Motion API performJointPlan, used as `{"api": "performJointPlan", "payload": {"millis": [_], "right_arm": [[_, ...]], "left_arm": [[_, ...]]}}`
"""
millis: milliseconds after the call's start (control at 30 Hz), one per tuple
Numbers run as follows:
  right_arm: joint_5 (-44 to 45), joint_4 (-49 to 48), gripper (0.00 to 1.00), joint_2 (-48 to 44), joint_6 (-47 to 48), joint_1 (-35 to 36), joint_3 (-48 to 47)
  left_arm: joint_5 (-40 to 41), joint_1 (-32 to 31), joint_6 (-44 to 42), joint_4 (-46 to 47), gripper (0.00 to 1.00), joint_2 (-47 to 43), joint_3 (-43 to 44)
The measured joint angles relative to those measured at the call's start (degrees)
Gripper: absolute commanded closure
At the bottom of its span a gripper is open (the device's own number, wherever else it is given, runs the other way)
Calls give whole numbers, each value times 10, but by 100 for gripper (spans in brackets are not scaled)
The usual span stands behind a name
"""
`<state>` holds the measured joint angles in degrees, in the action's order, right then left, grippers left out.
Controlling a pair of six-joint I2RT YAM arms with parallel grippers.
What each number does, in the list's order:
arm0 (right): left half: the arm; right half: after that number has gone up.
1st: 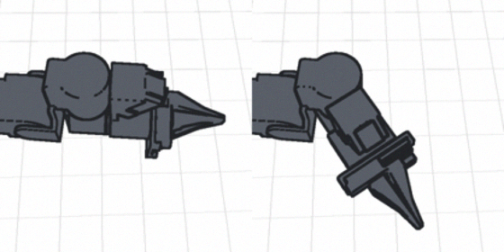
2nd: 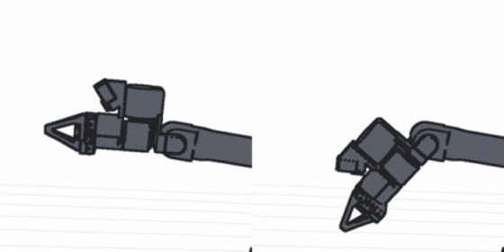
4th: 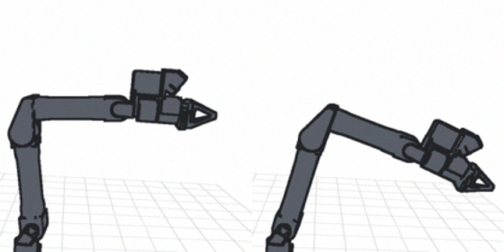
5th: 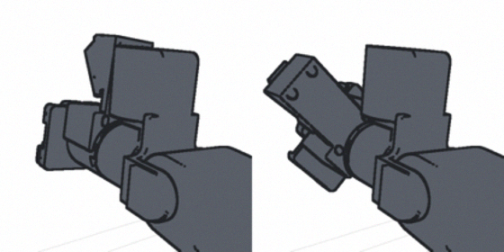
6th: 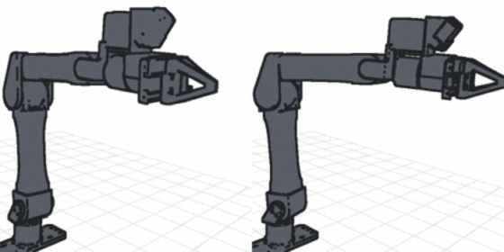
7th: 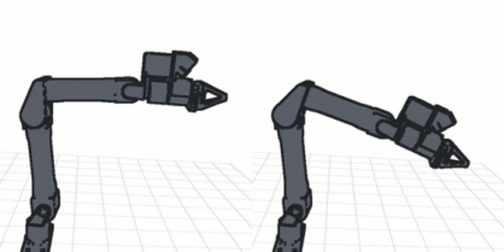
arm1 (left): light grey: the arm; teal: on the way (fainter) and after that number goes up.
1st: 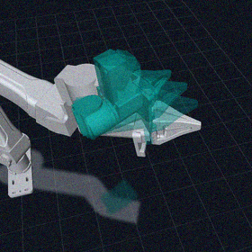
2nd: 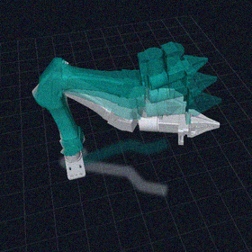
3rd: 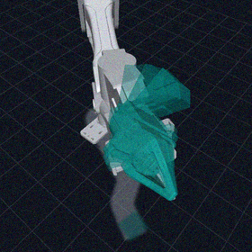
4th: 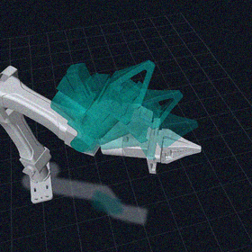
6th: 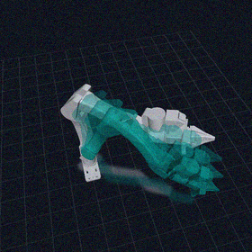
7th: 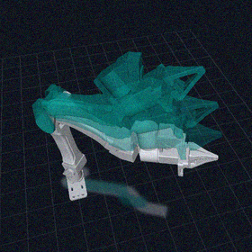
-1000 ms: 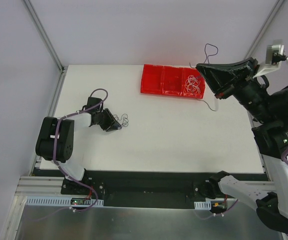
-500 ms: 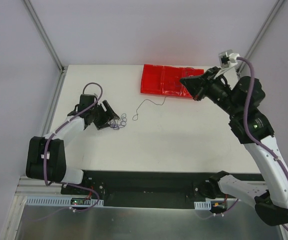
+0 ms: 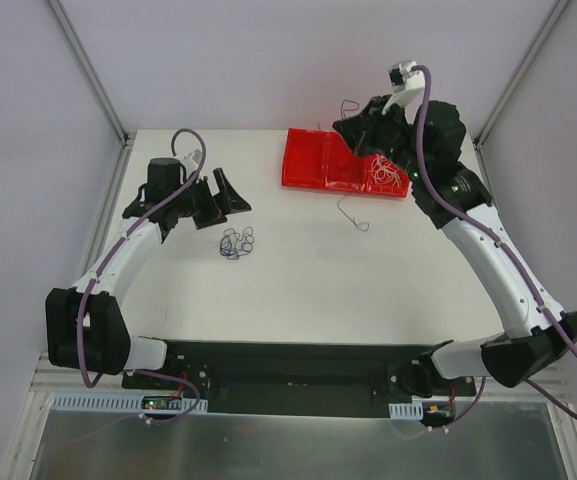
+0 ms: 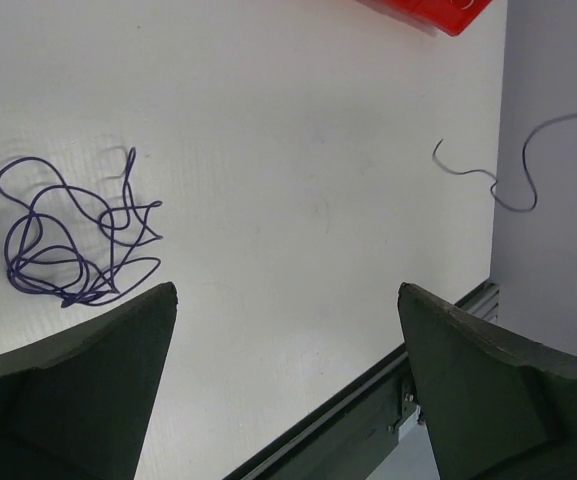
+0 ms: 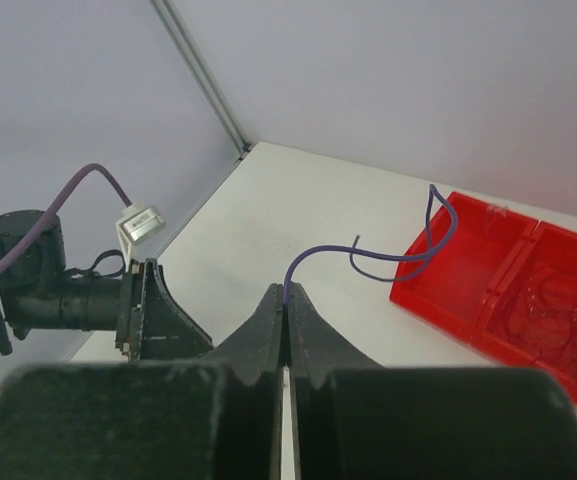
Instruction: Untangle the cables
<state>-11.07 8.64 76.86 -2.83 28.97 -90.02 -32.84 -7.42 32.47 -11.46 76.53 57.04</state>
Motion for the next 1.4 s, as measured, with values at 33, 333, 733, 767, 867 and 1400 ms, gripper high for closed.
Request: {"api": "performJointPlan", "payload": {"millis": [33, 333, 733, 767, 867, 1400], "right_arm": [[5, -3, 99, 10, 6, 0, -12], [38, -29, 99, 97, 45, -7, -118], [43, -50, 99, 313, 50, -37, -335], [42, -50, 99, 324, 49, -38, -346], [42, -50, 100, 353, 48, -45, -375], [44, -94, 100, 394, 48, -61, -396]], "left_arm": [[-7, 0, -3, 0, 9, 4, 7], [-48, 0, -31, -5, 9, 21, 26], [-63, 0, -56, -14, 9, 23, 26], [-64, 0, -57, -14, 9, 23, 26], [-73, 0, -59, -14, 9, 23, 26], [-96, 11, -60, -14, 9, 30, 26]]}}
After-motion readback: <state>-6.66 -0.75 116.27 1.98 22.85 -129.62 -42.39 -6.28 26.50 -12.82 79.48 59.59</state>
